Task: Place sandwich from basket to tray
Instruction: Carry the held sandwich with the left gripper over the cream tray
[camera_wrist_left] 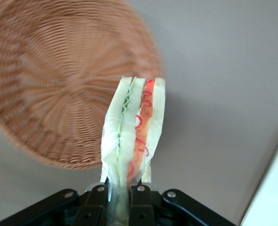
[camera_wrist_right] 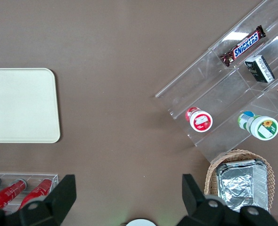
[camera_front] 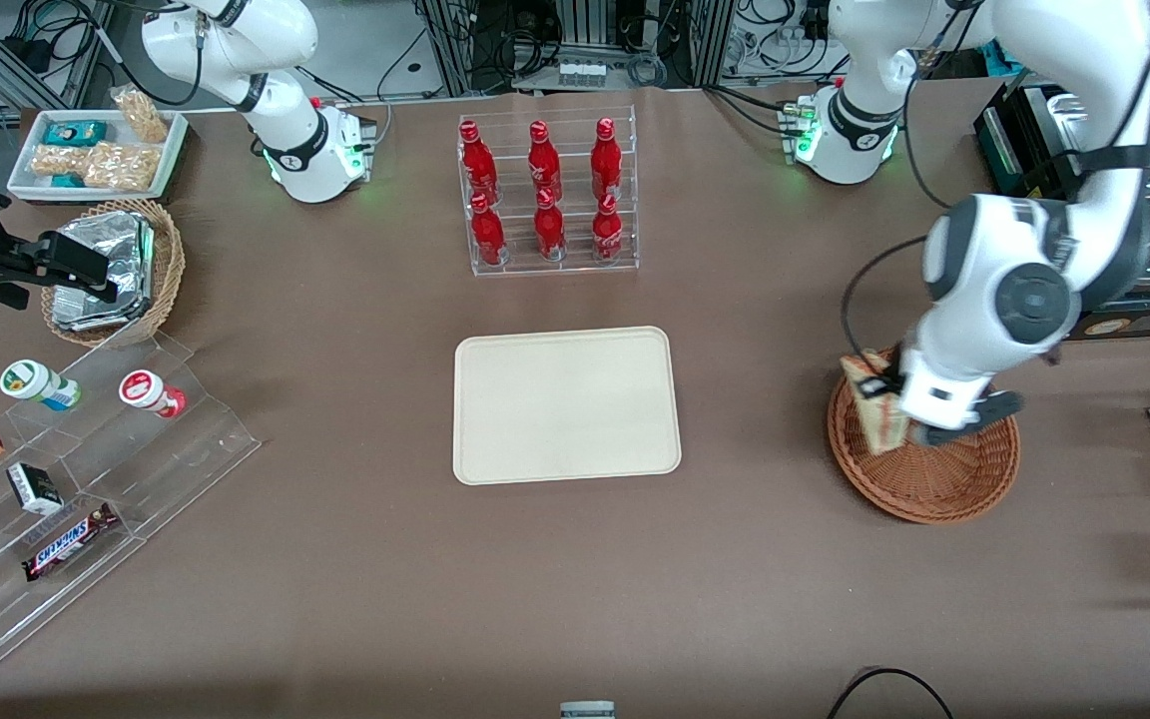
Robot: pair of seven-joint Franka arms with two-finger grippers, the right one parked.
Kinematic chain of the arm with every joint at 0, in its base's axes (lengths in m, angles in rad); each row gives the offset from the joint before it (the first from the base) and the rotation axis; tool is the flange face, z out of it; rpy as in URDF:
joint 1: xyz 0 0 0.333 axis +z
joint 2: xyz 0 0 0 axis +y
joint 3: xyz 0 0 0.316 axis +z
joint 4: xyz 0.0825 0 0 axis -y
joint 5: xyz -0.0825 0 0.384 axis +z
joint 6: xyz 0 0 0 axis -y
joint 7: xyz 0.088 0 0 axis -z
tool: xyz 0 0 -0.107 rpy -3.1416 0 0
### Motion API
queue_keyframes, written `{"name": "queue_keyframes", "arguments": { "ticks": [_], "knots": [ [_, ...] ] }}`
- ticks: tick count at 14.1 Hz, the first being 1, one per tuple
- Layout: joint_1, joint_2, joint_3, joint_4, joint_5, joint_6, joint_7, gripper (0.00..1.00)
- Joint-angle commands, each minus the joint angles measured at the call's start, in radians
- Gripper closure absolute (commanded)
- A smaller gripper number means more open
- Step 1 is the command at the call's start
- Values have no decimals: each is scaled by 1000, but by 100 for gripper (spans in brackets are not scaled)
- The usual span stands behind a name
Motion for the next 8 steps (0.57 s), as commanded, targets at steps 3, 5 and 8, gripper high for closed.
{"name": "queue_keyframes", "arguments": {
  "ticks": [3,5,8],
  "knots": [
    [-228,163,7,170,-31,-14,-59,91],
    [-303,239,7,261,-82,-11,-144,92],
    [-421,361,8,420,-88,-12,-289,93]
  ]
}}
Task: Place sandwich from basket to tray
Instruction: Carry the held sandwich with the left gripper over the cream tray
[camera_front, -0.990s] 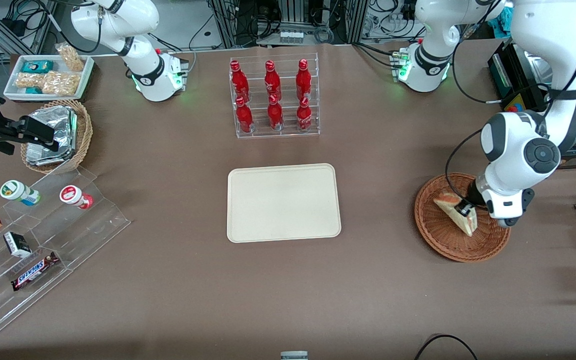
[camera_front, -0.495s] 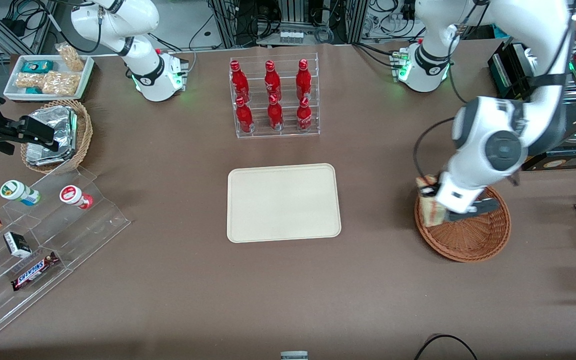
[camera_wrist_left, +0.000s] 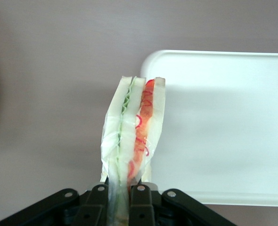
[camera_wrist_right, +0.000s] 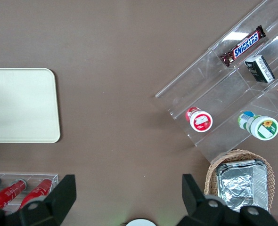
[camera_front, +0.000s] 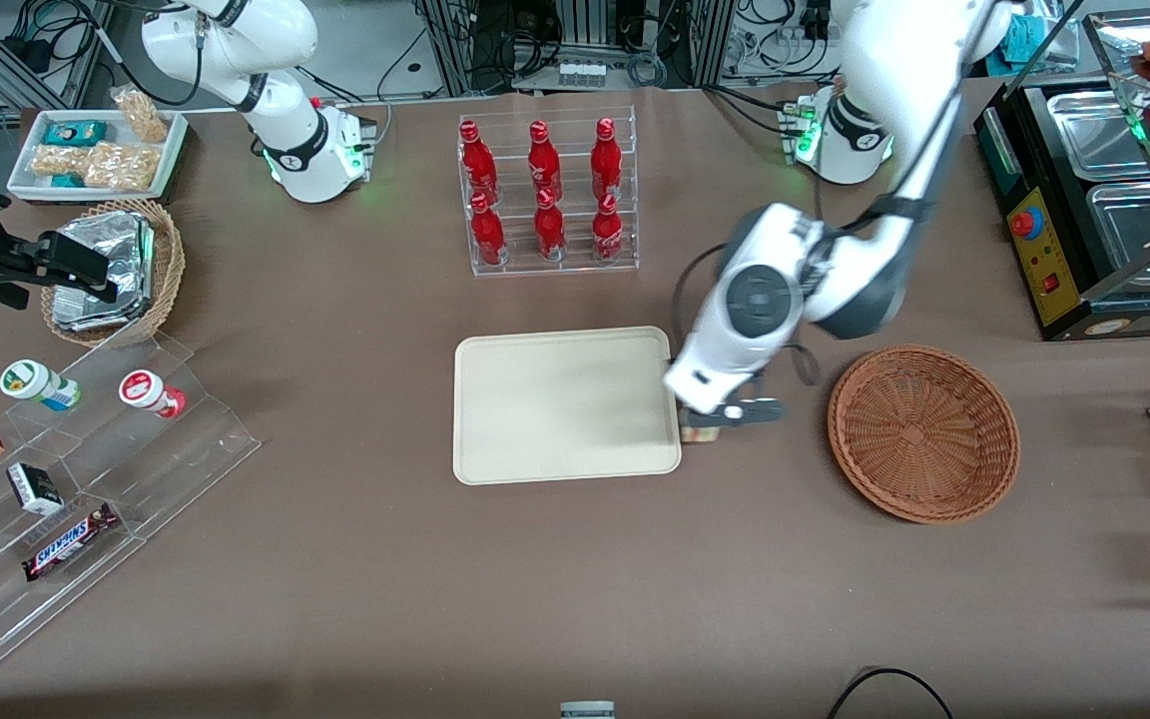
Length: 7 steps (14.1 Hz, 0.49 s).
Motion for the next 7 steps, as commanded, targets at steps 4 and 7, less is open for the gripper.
{"name": "queue_keyframes", "arguments": {
  "ticks": [4,7],
  "knots": [
    [-158,237,15,312,-5,-16,-243,94],
    [-209,273,15,323,0,59,-294,94]
  ]
}}
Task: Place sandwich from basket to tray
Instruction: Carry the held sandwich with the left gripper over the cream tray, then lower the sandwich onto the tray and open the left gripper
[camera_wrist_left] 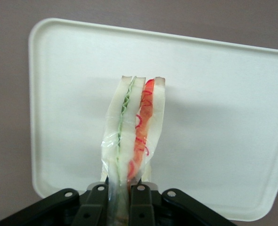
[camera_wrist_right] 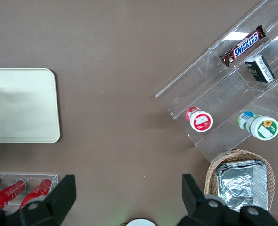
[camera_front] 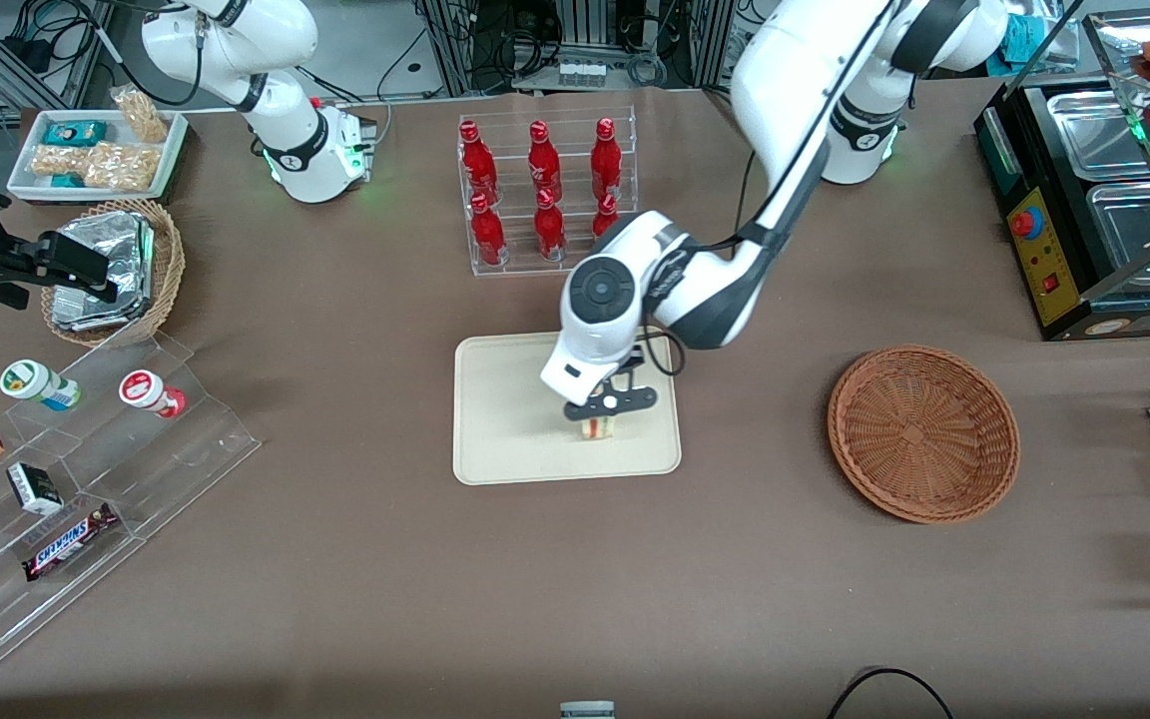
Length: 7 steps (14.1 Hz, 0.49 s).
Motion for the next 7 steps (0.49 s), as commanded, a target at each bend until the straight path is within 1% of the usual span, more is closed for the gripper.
{"name": "queue_keyframes", "arguments": {
  "ticks": [1,5,7],
  "knots": [
    [-45,51,16,51,0,43,-42,94],
    [-79,81,16,46,3,108,-68,94],
    [-80,88,16,42,4,126,-70,92]
  ]
}}
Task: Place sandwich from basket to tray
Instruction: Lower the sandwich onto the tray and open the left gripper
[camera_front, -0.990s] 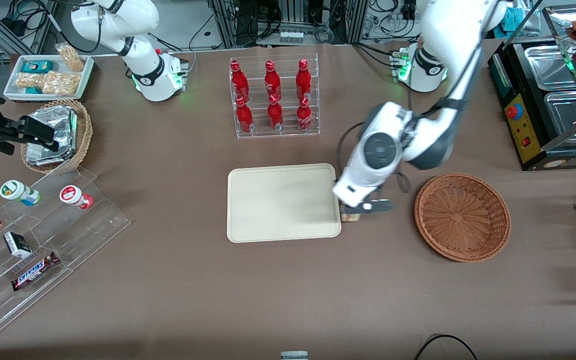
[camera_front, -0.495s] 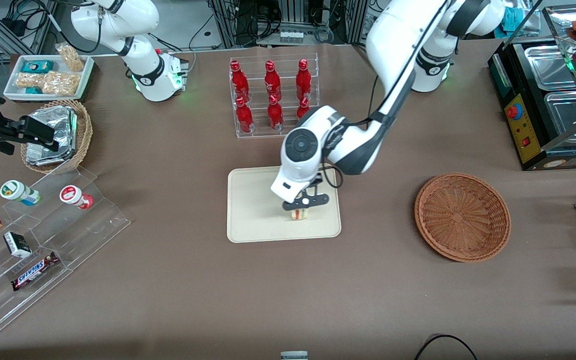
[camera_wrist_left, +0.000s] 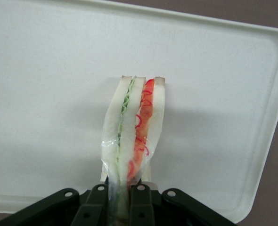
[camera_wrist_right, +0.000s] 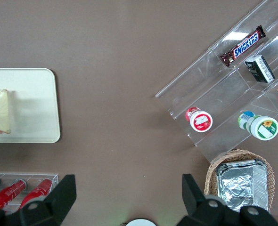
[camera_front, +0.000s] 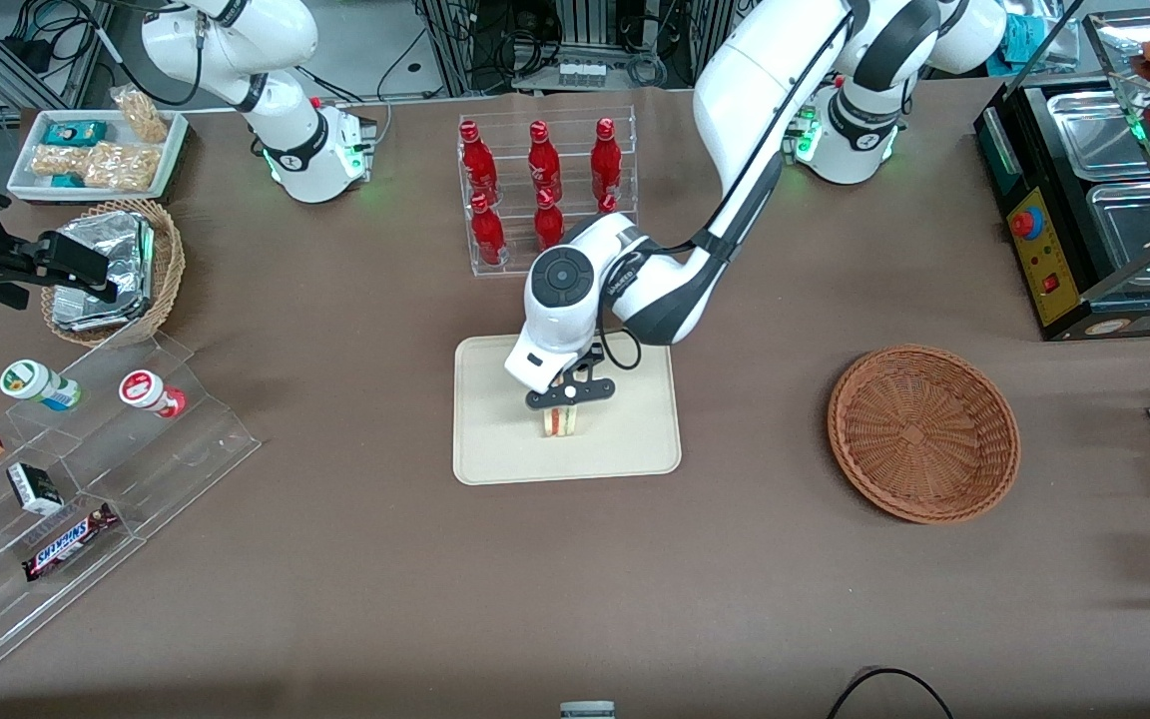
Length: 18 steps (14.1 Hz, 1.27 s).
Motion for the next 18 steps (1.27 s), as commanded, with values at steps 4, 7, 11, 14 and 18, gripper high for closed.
{"name": "queue_keyframes", "arguments": {
  "ticks": [4,7,11,14,18],
  "knots": [
    [-14,32,15,27,1,19,-32,73],
    [-14,29,17,25,4,19,-87,0],
    [-11,-58,26,18,9,-50,-84,0],
    [-1,-159,70,-1,32,-177,-3,0],
    [67,-233,100,-24,21,-366,65,0]
  ]
}}
